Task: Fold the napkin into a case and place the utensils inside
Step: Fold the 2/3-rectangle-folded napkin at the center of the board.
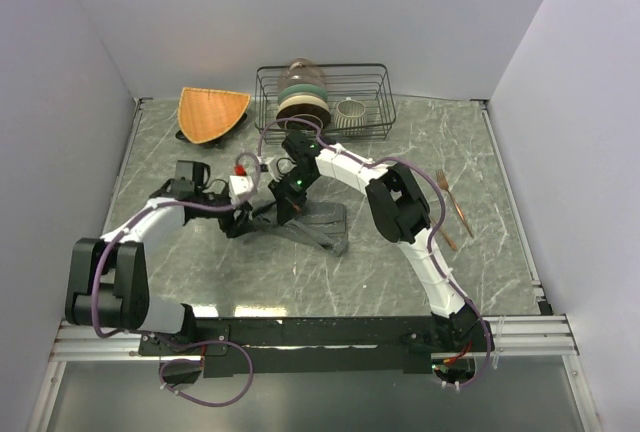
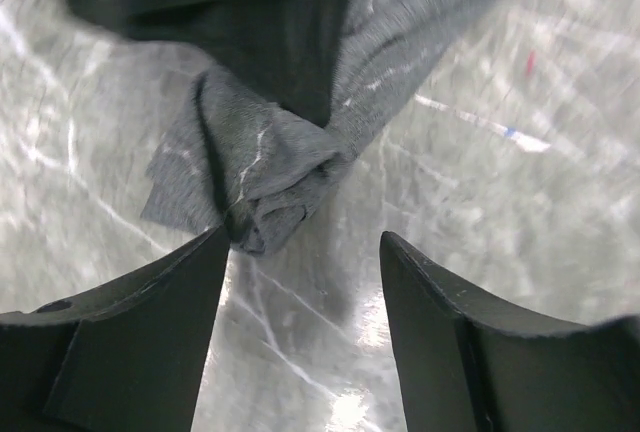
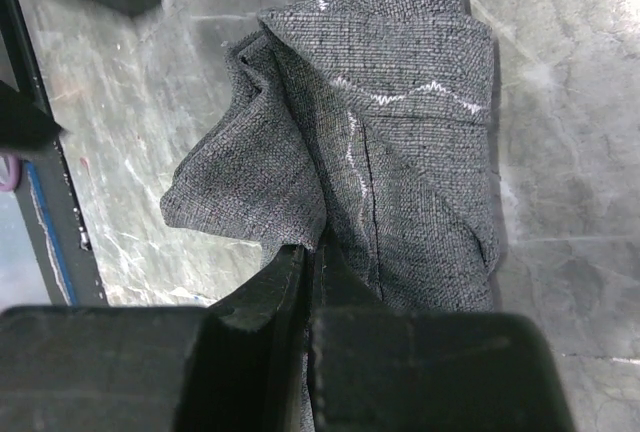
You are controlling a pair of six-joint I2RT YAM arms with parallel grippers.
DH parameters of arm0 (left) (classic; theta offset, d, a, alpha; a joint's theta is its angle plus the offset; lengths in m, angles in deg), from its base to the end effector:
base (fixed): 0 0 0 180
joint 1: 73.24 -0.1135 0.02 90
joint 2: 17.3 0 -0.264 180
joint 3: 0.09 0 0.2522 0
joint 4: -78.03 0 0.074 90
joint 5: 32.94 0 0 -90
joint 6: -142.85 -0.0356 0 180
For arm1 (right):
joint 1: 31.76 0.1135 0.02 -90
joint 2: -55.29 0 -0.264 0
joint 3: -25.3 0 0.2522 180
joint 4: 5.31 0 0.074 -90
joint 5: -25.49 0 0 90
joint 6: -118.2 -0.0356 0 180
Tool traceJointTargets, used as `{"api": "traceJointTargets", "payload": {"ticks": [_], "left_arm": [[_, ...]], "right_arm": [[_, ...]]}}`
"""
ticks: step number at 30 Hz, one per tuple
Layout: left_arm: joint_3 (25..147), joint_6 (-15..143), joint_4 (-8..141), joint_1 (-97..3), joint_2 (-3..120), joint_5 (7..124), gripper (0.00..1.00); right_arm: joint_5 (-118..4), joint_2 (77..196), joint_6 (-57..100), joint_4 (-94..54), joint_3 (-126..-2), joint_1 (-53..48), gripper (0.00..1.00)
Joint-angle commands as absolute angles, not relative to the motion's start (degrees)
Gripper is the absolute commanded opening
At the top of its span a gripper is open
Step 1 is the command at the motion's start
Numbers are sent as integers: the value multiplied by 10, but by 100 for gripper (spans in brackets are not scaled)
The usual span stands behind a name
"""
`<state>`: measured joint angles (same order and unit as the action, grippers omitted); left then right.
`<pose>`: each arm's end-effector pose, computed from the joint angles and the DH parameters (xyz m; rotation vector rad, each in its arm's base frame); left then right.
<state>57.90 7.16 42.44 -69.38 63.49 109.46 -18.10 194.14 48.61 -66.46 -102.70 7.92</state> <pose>0.2579 -0.0457 0.1948 1.2027 1.8731 -0.7906 0.3660 0.3371 0.1460 -1.5221 2.2626 1.2220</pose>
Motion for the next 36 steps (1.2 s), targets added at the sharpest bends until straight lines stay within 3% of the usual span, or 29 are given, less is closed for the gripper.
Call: {"api": "traceJointTargets", "payload": {"ticks": [1, 9, 23, 26, 30, 36], "left_arm": [[545, -37, 494, -642, 597, 1042, 69], [520, -50, 572, -567, 603, 977, 69], [516, -87, 603, -521, 648, 925, 60], [513, -80, 622, -515, 654, 909, 55], [524, -66, 618, -514, 668, 902, 37], [547, -38, 601, -514, 682, 899, 22]], "right_arm": [[-192, 1960, 482, -684, -1052, 70, 0], [-185, 1960, 481, -684, -1053, 67, 0], [-175, 1957, 477, -681, -1055, 63, 0], [-172, 1957, 480, -684, -1054, 62, 2], [-168, 1952, 483, -685, -1051, 61, 11], [-163, 1945, 471, -677, -1049, 59, 23]]}}
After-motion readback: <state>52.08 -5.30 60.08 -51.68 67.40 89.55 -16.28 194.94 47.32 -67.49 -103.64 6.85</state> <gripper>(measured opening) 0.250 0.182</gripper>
